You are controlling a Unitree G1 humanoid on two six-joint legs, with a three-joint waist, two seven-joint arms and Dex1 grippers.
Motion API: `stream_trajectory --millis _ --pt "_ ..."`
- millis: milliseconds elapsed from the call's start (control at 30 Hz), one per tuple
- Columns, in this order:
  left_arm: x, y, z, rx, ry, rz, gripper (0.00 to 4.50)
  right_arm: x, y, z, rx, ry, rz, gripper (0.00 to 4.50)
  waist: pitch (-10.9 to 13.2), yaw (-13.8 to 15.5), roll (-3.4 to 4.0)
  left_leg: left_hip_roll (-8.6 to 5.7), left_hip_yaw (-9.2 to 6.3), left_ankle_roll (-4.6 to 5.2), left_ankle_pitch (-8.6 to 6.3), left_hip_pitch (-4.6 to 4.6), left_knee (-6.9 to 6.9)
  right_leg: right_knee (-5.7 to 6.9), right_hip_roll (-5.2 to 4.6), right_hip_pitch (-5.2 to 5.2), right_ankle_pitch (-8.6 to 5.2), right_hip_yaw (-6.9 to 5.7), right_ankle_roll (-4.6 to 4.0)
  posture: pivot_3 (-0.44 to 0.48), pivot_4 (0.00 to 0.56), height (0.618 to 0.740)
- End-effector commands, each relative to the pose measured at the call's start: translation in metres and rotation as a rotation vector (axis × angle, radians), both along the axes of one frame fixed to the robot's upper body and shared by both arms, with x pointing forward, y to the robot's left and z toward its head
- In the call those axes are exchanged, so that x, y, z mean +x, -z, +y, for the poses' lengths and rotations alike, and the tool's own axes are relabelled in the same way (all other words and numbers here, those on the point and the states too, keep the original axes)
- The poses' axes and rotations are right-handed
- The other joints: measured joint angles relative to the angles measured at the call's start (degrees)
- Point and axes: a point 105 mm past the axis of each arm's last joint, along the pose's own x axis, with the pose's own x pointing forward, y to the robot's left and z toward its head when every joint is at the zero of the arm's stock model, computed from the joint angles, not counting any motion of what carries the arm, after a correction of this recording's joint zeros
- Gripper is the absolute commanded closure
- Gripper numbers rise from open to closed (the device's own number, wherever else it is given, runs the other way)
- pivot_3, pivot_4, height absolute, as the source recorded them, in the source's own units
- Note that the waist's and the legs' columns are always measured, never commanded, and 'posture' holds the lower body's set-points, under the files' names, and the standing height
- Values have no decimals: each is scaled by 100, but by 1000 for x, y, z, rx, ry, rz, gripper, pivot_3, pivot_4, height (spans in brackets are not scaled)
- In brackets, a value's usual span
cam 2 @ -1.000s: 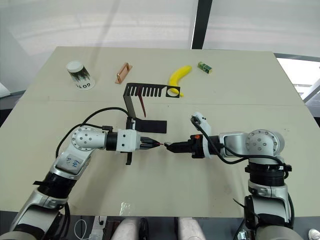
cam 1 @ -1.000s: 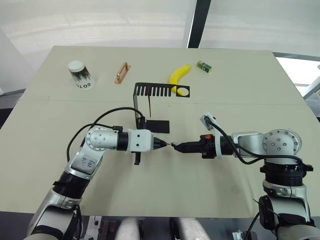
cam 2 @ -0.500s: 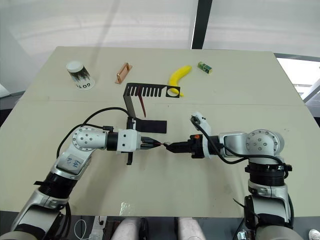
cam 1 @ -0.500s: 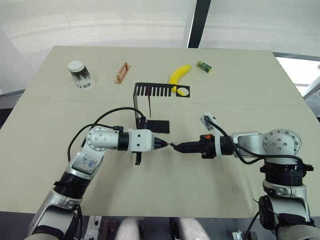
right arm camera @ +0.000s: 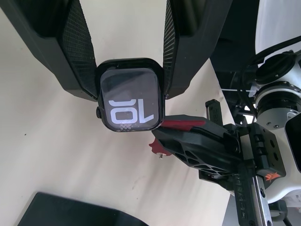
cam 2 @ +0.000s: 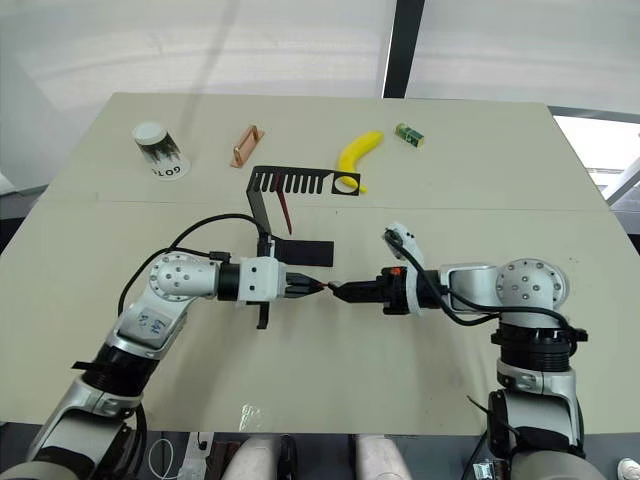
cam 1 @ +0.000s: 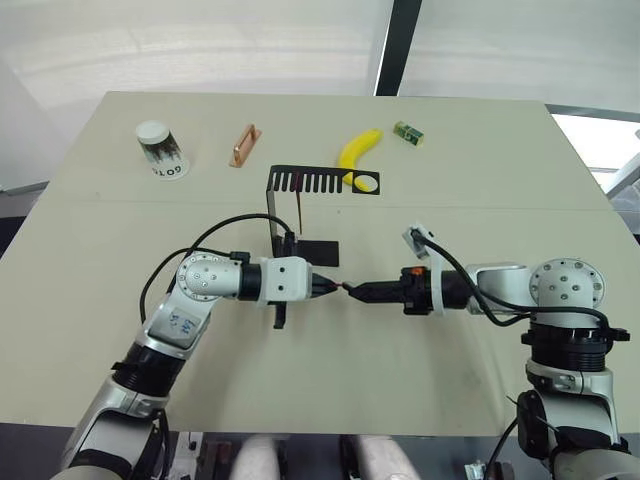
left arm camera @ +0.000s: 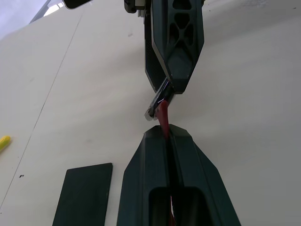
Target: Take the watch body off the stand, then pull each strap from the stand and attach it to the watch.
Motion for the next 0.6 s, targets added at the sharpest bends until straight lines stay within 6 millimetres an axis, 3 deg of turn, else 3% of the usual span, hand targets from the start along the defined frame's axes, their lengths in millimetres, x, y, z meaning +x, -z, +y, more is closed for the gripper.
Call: stream_trajectory --millis 33,600 --pt "-6 -11 -12 -22 44 -52 4500 -4 -12 8 32 -46 -34 2983 0 1 0 0 0 0 0 0 0 0 0 0 0 0 0 0 150 740" --pt "-3 -10 -13 -28 34 -47 4500 -10 -14 12 44 -83 -40 2983 0 3 0 0 0 0 0 -1 -1 -4 0 0 0 0 0 0 150 740"
